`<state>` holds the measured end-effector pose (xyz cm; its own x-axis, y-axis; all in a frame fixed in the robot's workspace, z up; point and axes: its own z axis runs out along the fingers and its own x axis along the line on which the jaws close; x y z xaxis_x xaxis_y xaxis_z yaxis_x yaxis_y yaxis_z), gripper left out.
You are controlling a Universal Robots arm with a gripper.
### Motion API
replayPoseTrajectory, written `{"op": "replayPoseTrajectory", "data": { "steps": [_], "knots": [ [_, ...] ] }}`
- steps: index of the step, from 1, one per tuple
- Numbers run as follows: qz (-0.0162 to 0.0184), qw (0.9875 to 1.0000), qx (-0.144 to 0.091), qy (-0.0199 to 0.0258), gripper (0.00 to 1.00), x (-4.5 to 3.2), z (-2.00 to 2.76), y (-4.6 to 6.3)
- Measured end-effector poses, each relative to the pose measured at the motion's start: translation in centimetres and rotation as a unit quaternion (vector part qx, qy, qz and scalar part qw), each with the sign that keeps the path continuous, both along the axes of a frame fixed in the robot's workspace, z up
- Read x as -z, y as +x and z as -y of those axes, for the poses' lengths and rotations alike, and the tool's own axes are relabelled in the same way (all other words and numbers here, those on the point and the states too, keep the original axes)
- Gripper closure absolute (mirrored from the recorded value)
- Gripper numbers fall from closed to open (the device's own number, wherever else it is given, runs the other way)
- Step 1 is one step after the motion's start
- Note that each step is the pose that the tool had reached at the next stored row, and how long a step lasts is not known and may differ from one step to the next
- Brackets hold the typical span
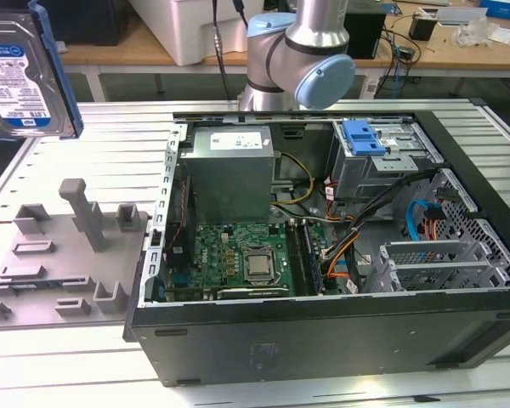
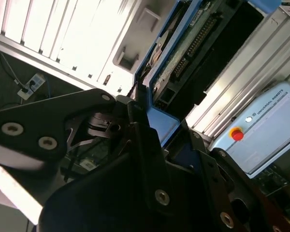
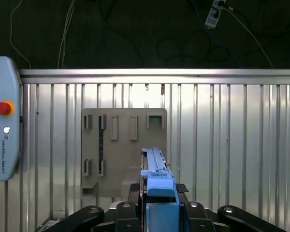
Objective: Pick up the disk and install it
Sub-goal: 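Pick up the disk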
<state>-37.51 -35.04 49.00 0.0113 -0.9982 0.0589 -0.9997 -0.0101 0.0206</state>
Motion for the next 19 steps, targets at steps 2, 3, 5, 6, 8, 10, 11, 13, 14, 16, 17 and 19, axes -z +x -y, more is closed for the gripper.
{"op": "replayPoseTrajectory", "data": {
  "steps": [2, 3, 5, 6, 8, 10, 11, 13, 14, 16, 17, 19],
  "knots": [
    [0.0000, 1.0000, 0.000, 0.0002, 0.63, -0.12, 0.24, 0.6],
    [0.0000, 1.0000, -0.001, 0.0003, 0.63, -0.17, 0.35, 0.8],
    [0.0000, 1.0000, -0.001, 0.0005, 0.63, -0.30, 0.66, 1.5],
    [0.0000, 1.0000, -0.001, 0.0005, 0.63, -0.33, 0.79, 1.8],
    [0.0000, 1.0000, -0.001, 0.0005, 0.63, -0.39, 1.11, 2.3],
    [-0.0001, 1.0000, -0.001, 0.0005, 0.63, -0.45, 1.45, 2.8],
    [-0.0002, 1.0000, -0.001, 0.0005, 0.63, -0.47, 1.67, 3.1],
    [-0.0003, 1.0000, -0.001, 0.0005, 0.63, -0.51, 2.06, 3.6],
    [-0.0004, 1.0000, -0.001, 0.0005, 0.63, -0.52, 2.24, 3.8],
    [-0.0005, 1.0000, -0.001, 0.0006, 0.63, -0.55, 2.58, 4.3],
    [-0.0007, 1.0000, -0.001, 0.0006, 0.63, -0.57, 2.83, 4.6],
    [-0.0010, 1.0000, -0.001, 0.0006, 0.63, -0.61, 3.27, 5.3]
  ]
}}
